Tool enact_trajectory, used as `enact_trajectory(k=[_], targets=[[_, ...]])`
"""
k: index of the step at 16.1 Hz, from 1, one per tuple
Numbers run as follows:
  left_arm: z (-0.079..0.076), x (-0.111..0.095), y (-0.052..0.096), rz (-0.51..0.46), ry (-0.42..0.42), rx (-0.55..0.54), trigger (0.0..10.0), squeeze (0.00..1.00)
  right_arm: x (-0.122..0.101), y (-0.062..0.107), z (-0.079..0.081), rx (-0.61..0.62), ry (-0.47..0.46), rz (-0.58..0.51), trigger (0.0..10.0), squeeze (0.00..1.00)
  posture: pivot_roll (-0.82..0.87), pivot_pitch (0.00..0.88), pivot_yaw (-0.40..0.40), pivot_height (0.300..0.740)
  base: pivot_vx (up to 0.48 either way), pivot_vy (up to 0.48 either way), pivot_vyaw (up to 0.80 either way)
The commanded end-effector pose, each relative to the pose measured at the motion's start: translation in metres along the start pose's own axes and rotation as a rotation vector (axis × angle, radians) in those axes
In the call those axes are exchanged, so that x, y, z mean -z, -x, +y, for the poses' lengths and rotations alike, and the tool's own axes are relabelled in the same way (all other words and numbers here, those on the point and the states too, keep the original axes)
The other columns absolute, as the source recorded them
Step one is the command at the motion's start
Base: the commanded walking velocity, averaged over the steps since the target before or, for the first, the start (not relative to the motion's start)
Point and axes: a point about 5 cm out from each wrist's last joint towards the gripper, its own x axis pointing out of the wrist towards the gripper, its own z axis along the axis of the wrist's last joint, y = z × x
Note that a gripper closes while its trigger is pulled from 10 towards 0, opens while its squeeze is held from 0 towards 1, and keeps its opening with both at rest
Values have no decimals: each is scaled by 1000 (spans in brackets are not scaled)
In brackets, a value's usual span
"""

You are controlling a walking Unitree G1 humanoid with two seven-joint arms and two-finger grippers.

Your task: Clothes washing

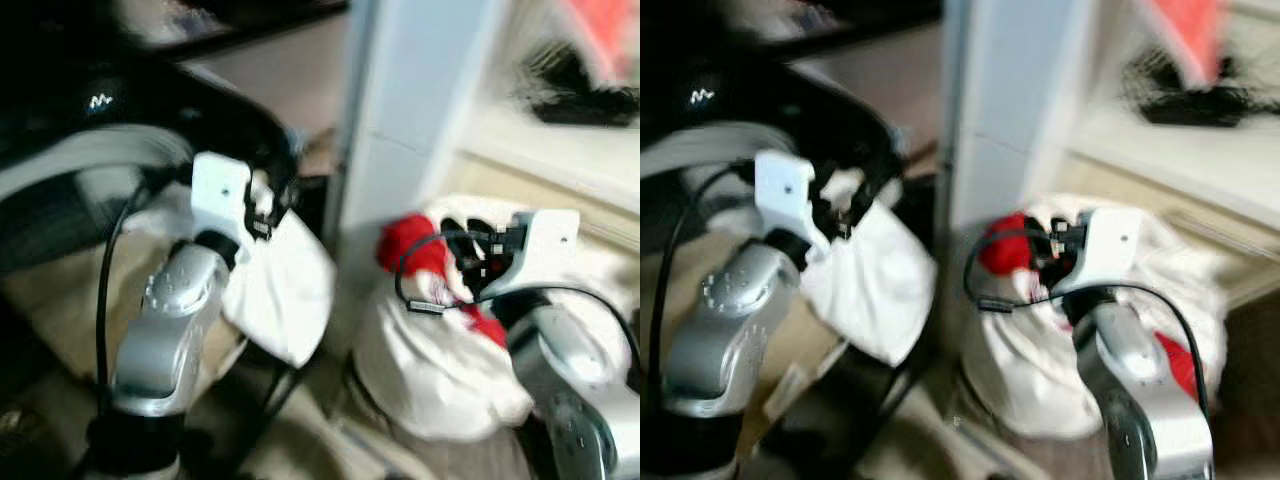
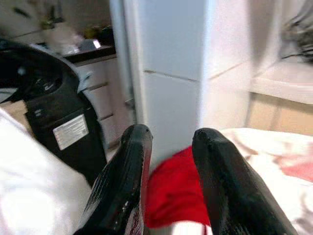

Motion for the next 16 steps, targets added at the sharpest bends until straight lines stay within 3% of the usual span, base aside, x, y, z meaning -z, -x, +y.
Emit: enact_trajectory(k=[1,3,5,8,11,16], targets=[[-5,-5,-3,-11,-21,17,10000,0,-3,1,-1,3,9,-1,10000,0,-100,45,-2,740,0,-480,0],[-5,-4,-3,-8,-9,3,10000,0,-3,0,-1,-1,3,-3,10000,0,-99,44,-3,740,0,-480,0],[-2,-4,-4,-2,38,-18,10000,0,-3,0,0,-5,6,-2,10000,0,-98,45,-3,740,0,0,0],[-1,-5,-5,-12,18,-22,10000,0,-4,-1,-1,-15,32,0,10000,0,-96,44,-6,740,0,0,0],[0,-6,-4,-18,32,-36,10000,0,-6,-2,-2,-20,63,-2,10000,0,-97,42,-7,740,265,0,0],[-1,-7,-5,-29,33,-42,10000,0,-8,-6,-2,-43,88,-5,10000,0,-96,30,-12,740,365,0,561]])
